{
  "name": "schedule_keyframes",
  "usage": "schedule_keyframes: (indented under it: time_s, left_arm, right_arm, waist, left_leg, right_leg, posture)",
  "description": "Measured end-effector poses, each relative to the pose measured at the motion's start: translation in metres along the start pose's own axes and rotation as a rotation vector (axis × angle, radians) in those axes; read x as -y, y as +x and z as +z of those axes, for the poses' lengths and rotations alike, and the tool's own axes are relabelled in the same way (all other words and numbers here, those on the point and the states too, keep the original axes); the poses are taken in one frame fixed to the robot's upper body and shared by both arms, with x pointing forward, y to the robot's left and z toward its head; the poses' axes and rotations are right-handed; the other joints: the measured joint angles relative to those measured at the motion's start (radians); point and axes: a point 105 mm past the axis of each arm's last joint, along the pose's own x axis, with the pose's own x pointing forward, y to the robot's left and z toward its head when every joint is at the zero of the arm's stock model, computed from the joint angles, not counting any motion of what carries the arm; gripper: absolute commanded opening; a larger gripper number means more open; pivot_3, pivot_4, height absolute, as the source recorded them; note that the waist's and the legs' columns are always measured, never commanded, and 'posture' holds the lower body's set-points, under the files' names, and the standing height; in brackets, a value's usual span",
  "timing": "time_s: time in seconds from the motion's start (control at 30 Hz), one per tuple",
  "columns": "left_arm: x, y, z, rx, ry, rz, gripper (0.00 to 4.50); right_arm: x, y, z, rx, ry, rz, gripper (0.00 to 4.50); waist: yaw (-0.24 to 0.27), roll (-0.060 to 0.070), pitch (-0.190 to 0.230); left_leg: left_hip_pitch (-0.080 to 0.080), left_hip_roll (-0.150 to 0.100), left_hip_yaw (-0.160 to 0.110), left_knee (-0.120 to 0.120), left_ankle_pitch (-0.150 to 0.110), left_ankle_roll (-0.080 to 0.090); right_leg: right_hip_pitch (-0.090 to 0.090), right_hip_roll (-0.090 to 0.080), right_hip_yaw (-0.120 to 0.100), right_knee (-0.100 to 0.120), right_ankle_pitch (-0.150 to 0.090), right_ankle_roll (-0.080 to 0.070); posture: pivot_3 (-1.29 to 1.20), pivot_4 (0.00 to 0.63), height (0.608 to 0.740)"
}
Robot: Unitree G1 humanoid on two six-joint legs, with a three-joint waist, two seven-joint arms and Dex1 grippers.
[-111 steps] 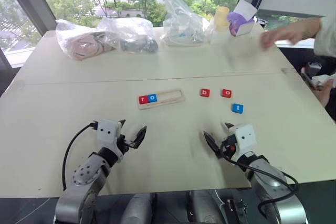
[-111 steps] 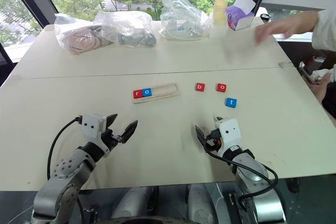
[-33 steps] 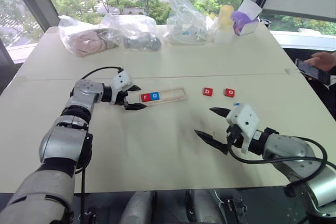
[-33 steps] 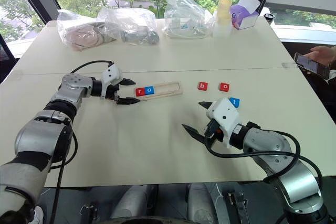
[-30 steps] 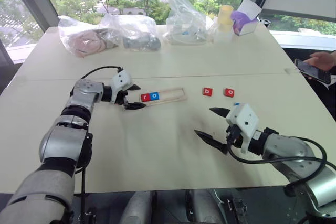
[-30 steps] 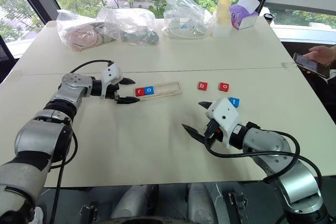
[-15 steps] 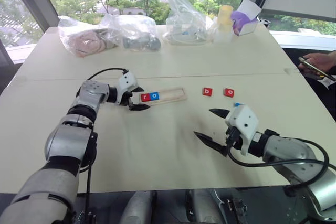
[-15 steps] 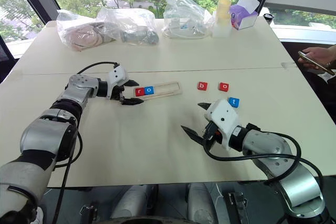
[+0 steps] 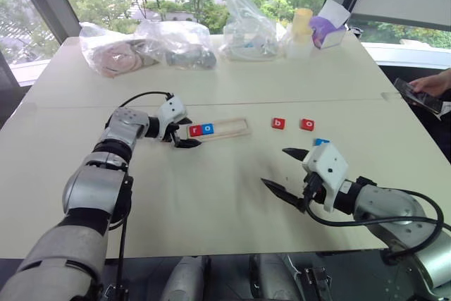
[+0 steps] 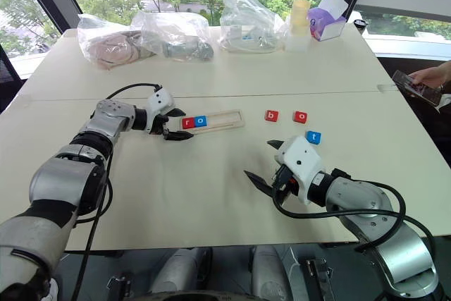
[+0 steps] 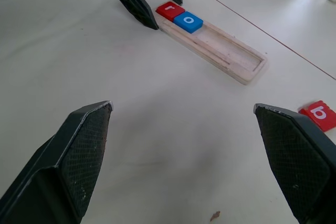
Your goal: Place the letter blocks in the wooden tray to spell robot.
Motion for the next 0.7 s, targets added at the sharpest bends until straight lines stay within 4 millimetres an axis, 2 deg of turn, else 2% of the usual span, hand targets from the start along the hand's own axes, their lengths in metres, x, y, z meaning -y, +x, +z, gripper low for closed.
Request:
schedule_keyframes:
  time_s: [0.13,0.27,0.3,0.57,0.7]
  left_arm:
    - [0.002,0.0,-0.001,-0.014,-0.006,-0.021,4.5]
    - [0.003,0.0,-0.001,-0.023,0.006,-0.034,3.24]
    - [0.003,0.0,-0.001,-0.024,0.009,-0.035,3.17]
    - [0.008,0.002,-0.002,-0.027,0.036,-0.065,3.18]
    - [0.019,0.004,-0.002,-0.016,0.073,-0.141,3.18]
  right_arm:
    - [0.0,-0.001,-0.001,-0.006,0.0,-0.003,4.47]
    - [0.003,-0.002,-0.001,-0.011,-0.002,-0.014,4.5]
    - [0.003,-0.003,-0.001,-0.012,-0.003,-0.018,4.5]
    - [0.004,-0.003,-0.001,-0.015,-0.004,-0.021,4.5]
    - [0.005,-0.003,0.0,-0.013,-0.008,-0.025,4.5]
  waist:
    - [0.0,0.0,-0.001]
    - [0.0,0.0,-0.002]
    - [0.0,-0.001,-0.002]
    - [0.0,-0.001,-0.002]
    - [0.001,0.0,-0.004]
  left_leg:
    - [0.001,0.0,0.0,0.0,0.0,0.0]
    - [0.001,0.0,0.0,0.0,0.0,0.0]
    - [0.002,0.0,0.0,0.0,0.0,0.0]
    - [0.003,0.0,0.0,0.0,0.0,0.0]
    - [0.004,0.0,0.0,0.0,0.0,0.0]
  right_leg:
    - [0.0,0.0,0.0,0.0,0.0,0.0]
    - [0.001,0.0,0.001,0.001,0.0,0.0]
    - [0.001,0.0,0.001,0.001,0.0,0.0]
    - [0.002,0.0,0.001,0.001,0.0,0.0]
    - [0.004,0.0,0.001,0.001,0.0,0.0]
  posture:
    - [0.0,0.15,0.74]
    - [0.0,0.15,0.74]
    - [0.0,0.15,0.74]
    - [0.0,0.15,0.74]
    - [0.0,0.15,0.74]
